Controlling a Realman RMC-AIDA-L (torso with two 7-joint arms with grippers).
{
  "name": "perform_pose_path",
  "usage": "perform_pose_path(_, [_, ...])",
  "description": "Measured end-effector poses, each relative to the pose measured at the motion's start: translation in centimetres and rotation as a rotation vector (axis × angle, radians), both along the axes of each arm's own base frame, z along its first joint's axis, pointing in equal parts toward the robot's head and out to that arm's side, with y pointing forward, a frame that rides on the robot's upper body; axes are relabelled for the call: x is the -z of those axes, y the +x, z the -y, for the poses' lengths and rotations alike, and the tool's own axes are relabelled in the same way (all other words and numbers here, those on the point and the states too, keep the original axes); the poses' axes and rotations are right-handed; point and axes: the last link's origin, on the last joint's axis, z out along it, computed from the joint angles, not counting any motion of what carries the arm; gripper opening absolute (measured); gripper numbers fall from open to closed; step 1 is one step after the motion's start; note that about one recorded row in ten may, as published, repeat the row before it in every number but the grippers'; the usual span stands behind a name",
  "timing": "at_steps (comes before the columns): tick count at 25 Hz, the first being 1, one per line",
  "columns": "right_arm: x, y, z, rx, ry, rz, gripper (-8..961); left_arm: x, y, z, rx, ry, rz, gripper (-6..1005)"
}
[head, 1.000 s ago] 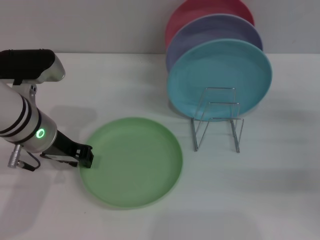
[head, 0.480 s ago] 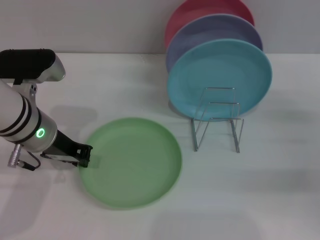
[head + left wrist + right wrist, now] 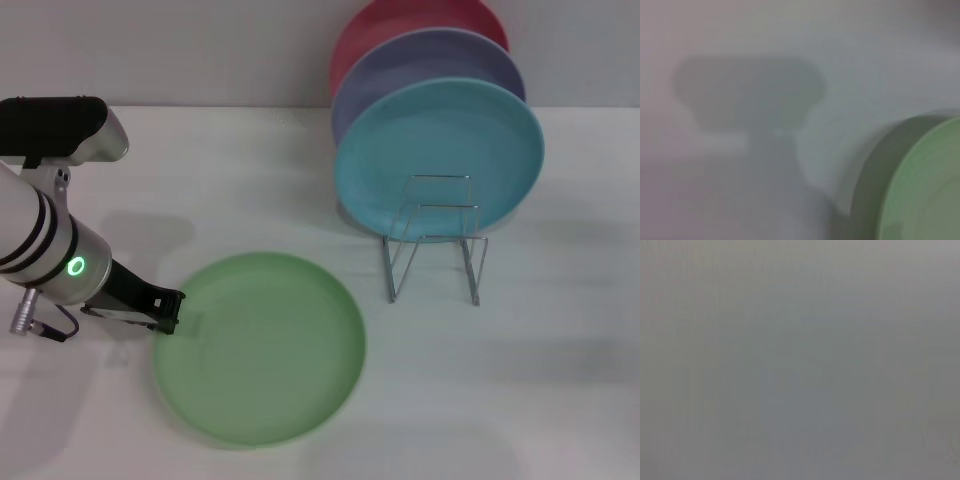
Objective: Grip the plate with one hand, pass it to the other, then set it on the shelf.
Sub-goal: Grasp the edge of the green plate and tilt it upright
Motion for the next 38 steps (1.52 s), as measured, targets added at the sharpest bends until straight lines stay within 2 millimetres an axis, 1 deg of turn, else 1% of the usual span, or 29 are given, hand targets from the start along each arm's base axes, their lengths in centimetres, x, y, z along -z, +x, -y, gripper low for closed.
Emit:
perform_pose_path(5, [0.0,0.0,0.0,-0.001,0.0,-0.001,755,-0.7,0.1,0.1,0.015,-0.005,0.055,44])
perform_pose_path(7, [0.1,0.0,0.1,0.002,-0.002,-0.004,755,-1.6,0.4,0.2,0.043,0.027,0.087,42])
perform_pose_path(11, [0.3,0.2,0.0,0.015,-0.009,-0.002,756,-2.2,0.6,0.2,0.067,0.06,0.092,37])
perform_pose_path(12, [0.4,0.2,0.1,0.02,-0.01,-0.001,756,-3.1,0.5,0.0,0.102,0.131,0.096,36])
perform_pose_path(16, [0.5,0.4,0.2,0.026,-0.012,-0.002,755,-3.7,0.1,-0.2,0.128,0.182,0.099,36])
perform_pose_path(17, [0.5,0.4,0.4,0.03,-0.013,-0.004,755,-4.3,-0.2,-0.5,0.151,0.232,0.108,36])
perform_pose_path(18, [0.5,0.4,0.4,0.03,-0.013,-0.004,755,-4.3,-0.2,-0.5,0.151,0.232,0.108,36])
perform_pose_path(21, [0.7,0.6,0.4,0.041,-0.019,-0.004,755,-4.9,-0.3,-0.8,0.195,0.302,0.129,36])
perform_pose_path(22, [0.8,0.7,0.4,0.054,-0.025,0.006,755,-5.3,-0.4,-1.0,0.235,0.354,0.145,36])
perform_pose_path(24, [1.0,0.6,0.3,0.064,-0.028,0.027,755,-5.5,-0.5,-1.1,0.25,0.374,0.151,36])
perform_pose_path(26, [1.1,0.6,0.2,0.067,-0.029,0.039,756,-5.9,-0.7,-1.2,0.293,0.442,0.172,37])
perform_pose_path(27, [1.3,0.4,0.2,0.068,-0.032,0.054,756,-6.2,-1.0,-1.3,0.335,0.516,0.189,37])
perform_pose_path(28, [1.3,0.4,0.2,0.068,-0.032,0.054,756,-6.2,-1.0,-1.3,0.335,0.516,0.189,37])
perform_pose_path(29, [1.3,0.4,0.1,0.069,-0.032,0.056,756,-6.4,-1.2,-1.3,0.376,0.587,0.203,37])
perform_pose_path(30, [1.3,0.4,0.1,0.07,-0.032,0.057,756,-6.4,-1.2,-1.3,0.376,0.587,0.203,37])
perform_pose_path(31, [1.4,0.4,0.1,0.072,-0.032,0.056,756,-6.5,-1.4,-1.2,0.396,0.624,0.208,37])
perform_pose_path(32, [1.4,0.5,0.1,0.077,-0.033,0.052,756,-6.7,-1.8,-1.1,0.432,0.698,0.213,37])
perform_pose_path(33, [1.4,0.5,0.1,0.077,-0.033,0.052,756,-6.7,-1.8,-1.1,0.432,0.698,0.213,37])
perform_pose_path(37, [1.6,0.7,-0.1,0.094,-0.048,0.043,755,-6.6,-2.6,-0.5,0.495,0.81,0.191,37])
perform_pose_path(38, [1.6,0.7,-0.1,0.094,-0.048,0.043,755,-6.6,-2.6,-0.5,0.495,0.81,0.191,37])
